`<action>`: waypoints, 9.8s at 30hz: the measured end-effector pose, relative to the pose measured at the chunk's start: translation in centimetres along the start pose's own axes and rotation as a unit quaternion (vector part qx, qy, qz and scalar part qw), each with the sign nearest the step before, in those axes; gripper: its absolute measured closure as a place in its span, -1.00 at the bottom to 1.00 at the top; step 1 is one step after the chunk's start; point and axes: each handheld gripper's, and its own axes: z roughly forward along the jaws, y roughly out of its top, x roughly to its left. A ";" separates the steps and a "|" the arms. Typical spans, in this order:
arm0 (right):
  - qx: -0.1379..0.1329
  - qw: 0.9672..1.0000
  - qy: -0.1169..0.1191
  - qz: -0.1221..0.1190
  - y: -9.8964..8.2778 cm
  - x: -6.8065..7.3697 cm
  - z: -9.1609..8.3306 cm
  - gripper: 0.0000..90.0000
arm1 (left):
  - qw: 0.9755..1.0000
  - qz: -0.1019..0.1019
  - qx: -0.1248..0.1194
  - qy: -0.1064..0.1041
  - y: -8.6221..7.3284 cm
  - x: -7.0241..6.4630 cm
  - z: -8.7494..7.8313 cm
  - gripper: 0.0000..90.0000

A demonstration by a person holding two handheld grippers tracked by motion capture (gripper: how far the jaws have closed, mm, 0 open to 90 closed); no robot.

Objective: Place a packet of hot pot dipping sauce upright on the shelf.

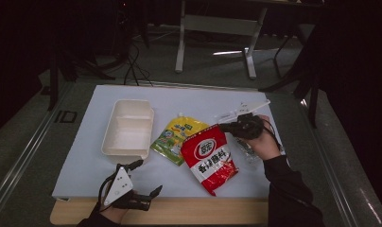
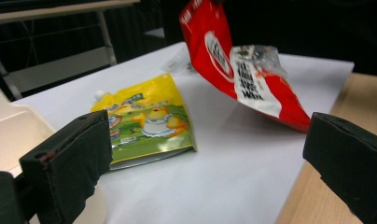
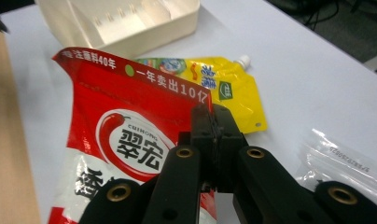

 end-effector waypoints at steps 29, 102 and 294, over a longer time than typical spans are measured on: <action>-0.052 0.998 0.003 -0.040 -1.4 5.4 -8.8 1.00 | 0.991 -0.039 0.048 -0.116 5.8 0.7 5.8 -0.69; 0.020 0.994 0.066 -0.082 -1.9 7.7 -5.8 0.68 | 0.958 -0.025 0.078 -0.276 10.8 1.3 9.8 1.00; -0.051 0.998 0.027 0.004 10.4 -0.5 14.4 0.68 | 0.988 -0.032 0.069 -0.132 -0.7 -0.3 4.3 -0.91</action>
